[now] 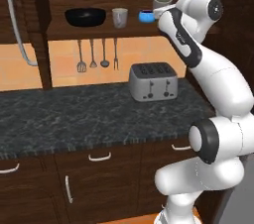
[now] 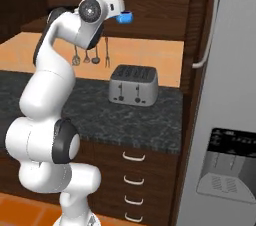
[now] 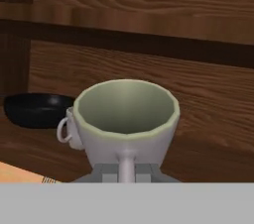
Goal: Gather all objects into one cabinet and sort the glasses and bowls to opposite sides.
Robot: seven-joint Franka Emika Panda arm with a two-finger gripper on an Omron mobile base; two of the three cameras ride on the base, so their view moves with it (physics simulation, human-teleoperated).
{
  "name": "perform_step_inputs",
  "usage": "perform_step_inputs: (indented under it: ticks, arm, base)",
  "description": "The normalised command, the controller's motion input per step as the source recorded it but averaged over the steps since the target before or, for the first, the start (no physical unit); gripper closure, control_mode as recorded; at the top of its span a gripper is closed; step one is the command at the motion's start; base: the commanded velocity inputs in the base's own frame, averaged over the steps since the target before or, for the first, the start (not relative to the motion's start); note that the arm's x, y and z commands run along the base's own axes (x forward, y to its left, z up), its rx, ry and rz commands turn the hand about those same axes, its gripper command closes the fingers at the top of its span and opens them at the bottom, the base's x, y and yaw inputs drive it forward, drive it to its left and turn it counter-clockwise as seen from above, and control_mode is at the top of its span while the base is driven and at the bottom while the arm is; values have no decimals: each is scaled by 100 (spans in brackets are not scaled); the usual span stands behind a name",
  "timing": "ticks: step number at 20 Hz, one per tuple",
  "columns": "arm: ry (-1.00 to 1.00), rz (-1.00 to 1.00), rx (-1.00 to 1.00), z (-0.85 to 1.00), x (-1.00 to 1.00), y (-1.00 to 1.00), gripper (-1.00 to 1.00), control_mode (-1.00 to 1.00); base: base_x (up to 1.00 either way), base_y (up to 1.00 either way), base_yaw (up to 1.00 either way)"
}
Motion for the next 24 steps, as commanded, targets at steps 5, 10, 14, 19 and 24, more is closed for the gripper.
perform_step_inputs:
  ticks: [5, 10, 14, 19, 24]
  arm:
    - [0, 0, 0, 0, 0, 0, 100, 100]
    - [0, 0, 0, 0, 0, 0, 100, 100]
    - [0, 0, 0, 0, 0, 0, 100, 100]
    - [0, 0, 0, 0, 0, 0, 100, 100]
    - [4, 0, 0, -19, 0, 8, 100, -100]
  base:
    - [88, 6, -10]
    - [91, 6, -12]
    - [12, 3, -4]
    - [0, 3, 0]
    - [0, 6, 0]
